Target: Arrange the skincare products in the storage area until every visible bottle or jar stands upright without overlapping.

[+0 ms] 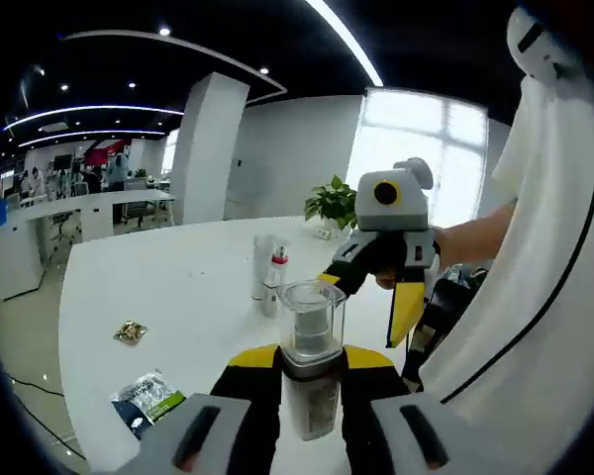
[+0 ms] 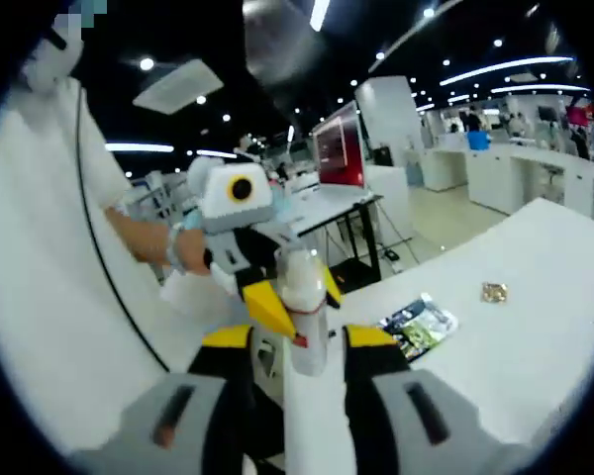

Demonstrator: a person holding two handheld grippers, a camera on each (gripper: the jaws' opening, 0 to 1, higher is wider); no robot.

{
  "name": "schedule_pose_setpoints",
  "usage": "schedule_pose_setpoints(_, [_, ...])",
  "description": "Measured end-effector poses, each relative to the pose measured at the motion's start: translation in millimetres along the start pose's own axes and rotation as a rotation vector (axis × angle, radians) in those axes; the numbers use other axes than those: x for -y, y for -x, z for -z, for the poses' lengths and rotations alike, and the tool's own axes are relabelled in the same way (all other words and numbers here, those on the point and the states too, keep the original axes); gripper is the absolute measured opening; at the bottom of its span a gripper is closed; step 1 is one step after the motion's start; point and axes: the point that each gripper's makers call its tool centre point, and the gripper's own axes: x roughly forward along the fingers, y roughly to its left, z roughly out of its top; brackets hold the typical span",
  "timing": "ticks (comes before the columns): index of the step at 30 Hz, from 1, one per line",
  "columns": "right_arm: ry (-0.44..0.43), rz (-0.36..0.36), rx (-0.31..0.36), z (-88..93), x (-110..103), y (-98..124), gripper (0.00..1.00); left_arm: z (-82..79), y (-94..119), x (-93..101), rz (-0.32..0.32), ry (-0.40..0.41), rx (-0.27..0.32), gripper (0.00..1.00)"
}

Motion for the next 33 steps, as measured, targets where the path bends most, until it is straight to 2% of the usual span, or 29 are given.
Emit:
schedule_pose_setpoints(2, [0.029,-0.003,-0.010,-8.1,-2.8,-1.4,0.35,3.8,-8.0,8.3,0.043,-0.037,-0.020,0.21])
schedule_pose_setpoints(5, [0.051,-0.026,-0.062,-4.5,-9.5,-0.6,0.33,4.2,-21.1,21.6,0.101,-0.092,-0.026,0.21])
schedule_pose_setpoints(6, [0.060,-0.033,-0.071,-3.2,-11.7,0.4,0.31,3.8,-25.1,24.0,0.105,-0.086,-0.025,0.21])
schedule_pose_setpoints(8, [0.074,-0.076,-0.085,0.9,-20.3,6.3,0.23,0.7,-35.1,41.8,0.176,-0.063,-0.016,0.21])
schedule_pose_setpoints(13, [0.071,-0.084,-0.064,1.3,-23.4,19.1,0.23,-9.5,-41.2,52.7,0.204,-0.042,0.027,0.21])
schedule_pose_setpoints(17, [0.091,-0.078,-0.085,7.2,-26.2,19.3,0.23,-12.8,-37.7,54.9,0.231,-0.015,0.042,0.21])
schedule_pose_setpoints(18, [0.093,-0.071,-0.086,8.5,-25.8,19.2,0.20,-12.2,-37.0,54.8,0.236,-0.012,0.043,0.21])
schedule_pose_setpoints(23, [0.073,0.007,-0.065,9.4,-17.9,18.5,0.19,-9.9,-41.2,52.2,0.221,-0.005,0.029,0.22])
schedule_pose_setpoints(24, [0.084,0.040,-0.049,8.1,-13.4,19.9,0.19,-10.5,-42.9,48.8,0.204,-0.007,0.039,0.22])
schedule_pose_setpoints(25, [0.061,0.083,-0.030,6.1,-7.2,22.2,0.19,-13.7,-46.1,43.7,0.171,0.006,0.056,0.22])
schedule_pose_setpoints(27, [0.038,0.122,-0.013,4.9,0.1,27.3,0.18,-15.6,-50.5,40.9,0.150,0.016,0.065,0.22])
schedule_pose_setpoints(29, [0.031,0.162,0.015,0.6,6.2,31.8,0.18,-14.3,-54.9,37.8,0.133,0.018,0.057,0.22])
schedule_pose_setpoints(30, [0.002,0.184,0.052,-4.8,10.2,35.7,0.18,-9.5,-58.1,34.8,0.117,0.020,0.033,0.22])
schedule_pose_setpoints(33, [-0.005,0.226,0.059,-5.8,19.9,42.4,0.19,-7.7,-66.7,27.3,0.067,0.075,0.039,0.22])
